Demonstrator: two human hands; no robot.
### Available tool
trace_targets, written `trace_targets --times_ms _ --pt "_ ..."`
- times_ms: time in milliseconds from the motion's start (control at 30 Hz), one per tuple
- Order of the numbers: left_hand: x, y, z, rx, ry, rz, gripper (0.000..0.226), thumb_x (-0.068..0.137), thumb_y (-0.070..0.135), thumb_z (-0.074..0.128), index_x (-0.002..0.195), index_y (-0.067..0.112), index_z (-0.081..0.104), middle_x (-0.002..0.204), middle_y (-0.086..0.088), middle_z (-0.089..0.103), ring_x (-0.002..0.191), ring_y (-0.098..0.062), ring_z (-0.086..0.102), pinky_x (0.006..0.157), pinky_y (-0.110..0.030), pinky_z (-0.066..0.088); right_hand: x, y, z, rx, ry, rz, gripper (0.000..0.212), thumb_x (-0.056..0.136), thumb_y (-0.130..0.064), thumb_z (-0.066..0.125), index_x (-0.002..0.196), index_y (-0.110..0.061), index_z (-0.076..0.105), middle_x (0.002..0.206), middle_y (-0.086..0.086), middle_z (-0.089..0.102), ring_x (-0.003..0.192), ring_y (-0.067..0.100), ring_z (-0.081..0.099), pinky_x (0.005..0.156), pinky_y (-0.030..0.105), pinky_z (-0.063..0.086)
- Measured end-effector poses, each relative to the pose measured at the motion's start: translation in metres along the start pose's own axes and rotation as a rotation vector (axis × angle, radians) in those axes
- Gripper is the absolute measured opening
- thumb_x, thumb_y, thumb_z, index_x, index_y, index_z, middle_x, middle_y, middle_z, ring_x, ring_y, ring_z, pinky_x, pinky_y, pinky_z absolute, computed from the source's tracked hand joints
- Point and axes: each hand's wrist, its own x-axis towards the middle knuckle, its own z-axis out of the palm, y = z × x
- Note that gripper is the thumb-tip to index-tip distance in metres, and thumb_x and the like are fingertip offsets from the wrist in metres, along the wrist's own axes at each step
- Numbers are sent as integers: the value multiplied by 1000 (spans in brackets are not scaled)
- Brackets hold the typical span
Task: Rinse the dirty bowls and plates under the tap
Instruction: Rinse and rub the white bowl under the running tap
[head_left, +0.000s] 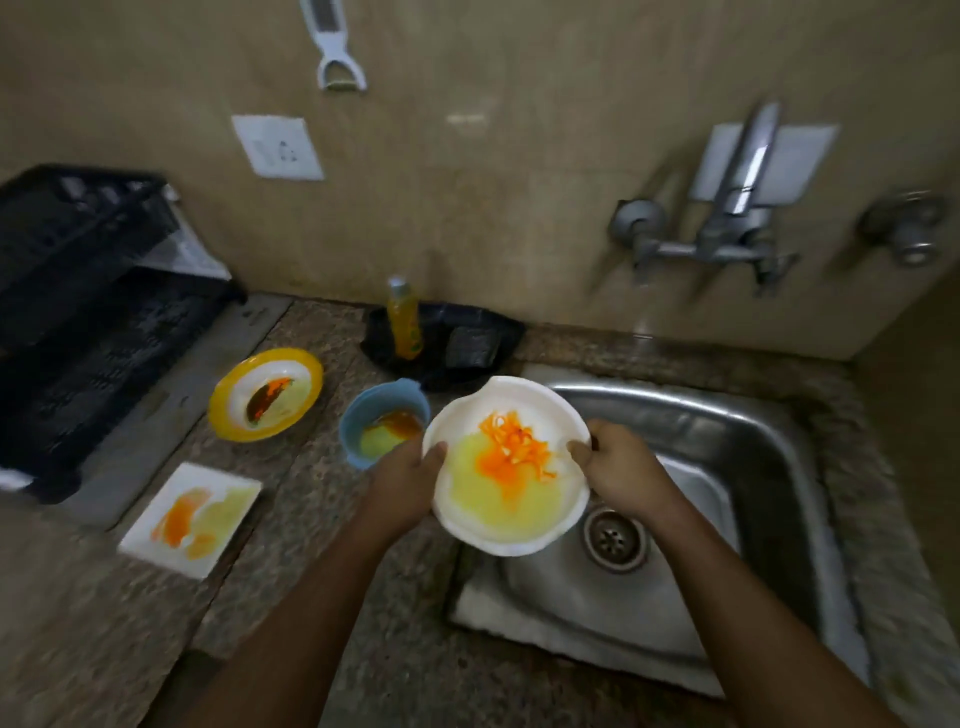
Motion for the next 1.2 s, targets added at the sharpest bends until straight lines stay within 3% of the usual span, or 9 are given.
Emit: trace_targets --times_ms 133,200,300,367,500,767,867,1000,1200 --pt "36 28 30 -57 -48 33 26 100 33 51 113 16 65 108 -7 70 100 -27 65 86 -41 53 4 9 -44 164 113 94 24 98 -33 52 89 -17 68 71 1 70 58 14 66 54 30 53" --pt "53 38 42 -30 -77 58 30 100 34 49 118 14 64 112 -6 68 101 -25 63 89 -41 51 11 12 -66 233 290 151 29 97 -33 51 77 -18 66 64 2 68 58 17 65 61 33 53" --pt "76 50 56 40 -100 105 29 102 28 47 117 10 63 108 -6 65 99 -24 60 82 -32 44 29 18 -104 139 714 207 27 95 -37 49 89 -15 64 83 7 71 80 29 65 75 39 52" --pt "85 58 65 52 -132 137 27 102 25 47 114 8 64 103 -7 65 96 -25 61 78 -31 44 40 14 -128 90 873 213 23 95 -38 49 102 -19 58 96 11 70 91 34 64 75 38 48" --pt "98 67 85 15 -167 159 23 101 24 48 106 10 66 100 -10 70 94 -27 66 82 -39 54 69 7 -154 -62 830 263 38 94 -52 47 115 -20 48 110 11 65 100 35 62 75 37 42" --pt "105 74 113 23 -170 133 26 101 25 47 109 10 67 99 -8 70 90 -25 66 84 -43 55 99 24 -159 -386 842 229 38 103 -41 32 103 -12 58 89 8 67 82 30 64 63 29 35" --pt "105 77 116 5 -166 133 25 101 23 48 110 10 67 101 -8 70 92 -23 66 83 -39 55 102 28 -161 -297 846 224 36 103 -37 34 99 -12 59 80 5 62 77 28 62 61 30 38" --pt "102 83 117 -21 -166 133 22 102 21 46 107 14 66 96 -5 69 80 -14 65 55 -23 52 107 32 -161 13 845 231 38 103 -36 33 85 -14 58 78 5 66 73 26 61 65 37 48" --pt "100 87 120 -23 -193 127 19 102 24 44 103 21 62 93 -6 69 80 -20 68 51 -38 60 112 35 -159 160 850 244 38 102 -39 32 82 -19 57 79 6 69 74 24 64 73 45 54"
